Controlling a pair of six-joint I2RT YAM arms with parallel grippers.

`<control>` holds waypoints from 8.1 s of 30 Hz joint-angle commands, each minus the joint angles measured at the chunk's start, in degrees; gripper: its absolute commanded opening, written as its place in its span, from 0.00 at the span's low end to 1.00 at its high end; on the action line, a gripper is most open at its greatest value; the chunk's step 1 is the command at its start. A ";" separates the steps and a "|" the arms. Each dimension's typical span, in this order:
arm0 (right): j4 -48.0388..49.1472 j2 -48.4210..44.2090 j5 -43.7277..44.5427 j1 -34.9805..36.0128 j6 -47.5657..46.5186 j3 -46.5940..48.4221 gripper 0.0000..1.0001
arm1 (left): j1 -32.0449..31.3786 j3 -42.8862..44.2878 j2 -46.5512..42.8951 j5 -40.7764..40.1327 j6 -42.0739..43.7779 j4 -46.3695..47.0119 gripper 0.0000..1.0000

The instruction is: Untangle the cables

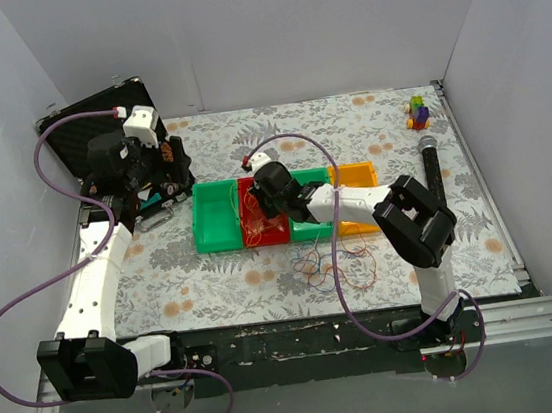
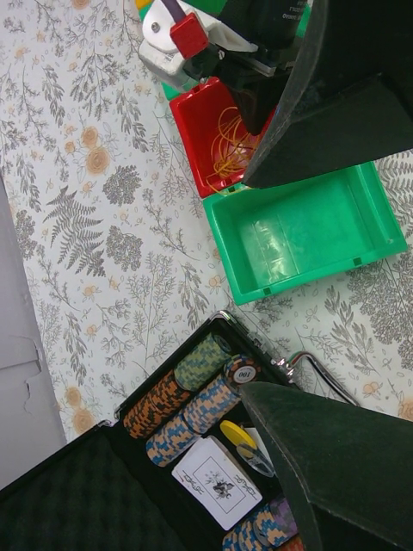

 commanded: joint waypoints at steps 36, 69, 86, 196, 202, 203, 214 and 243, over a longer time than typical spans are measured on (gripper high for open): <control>4.63 -38.54 -8.16 13.19 7.49 -30.64 0.69 | 0.59 4.09 0.05 0.86 -0.51 0.16 0.97; 8.43 -13.23 -5.96 0.46 3.11 -6.05 0.01 | 2.69 2.59 -1.62 1.21 0.19 1.48 0.97; 1.91 -3.37 -11.94 2.38 3.20 -2.17 0.01 | 3.40 2.68 -0.83 2.53 0.37 1.30 0.97; -35.08 -59.45 24.53 -1.13 32.90 -40.84 0.86 | -26.92 -14.63 -8.13 5.96 10.04 -4.24 0.94; -32.63 -58.13 22.51 -1.66 34.66 -45.67 0.79 | -27.01 -14.37 -8.30 5.34 10.12 -4.15 0.94; -31.84 -58.13 22.51 -1.83 35.18 -46.29 0.74 | -27.01 -14.46 -8.39 5.26 10.12 -4.15 0.94; -22.44 -57.34 18.82 -2.71 33.26 -50.33 0.34 | -27.01 -13.84 -8.65 4.11 10.65 -3.80 0.94; 5.06 -73.78 -14.03 -2.71 16.20 -15.10 0.01 | -30.70 -6.11 -9.97 12.90 9.77 -3.71 0.98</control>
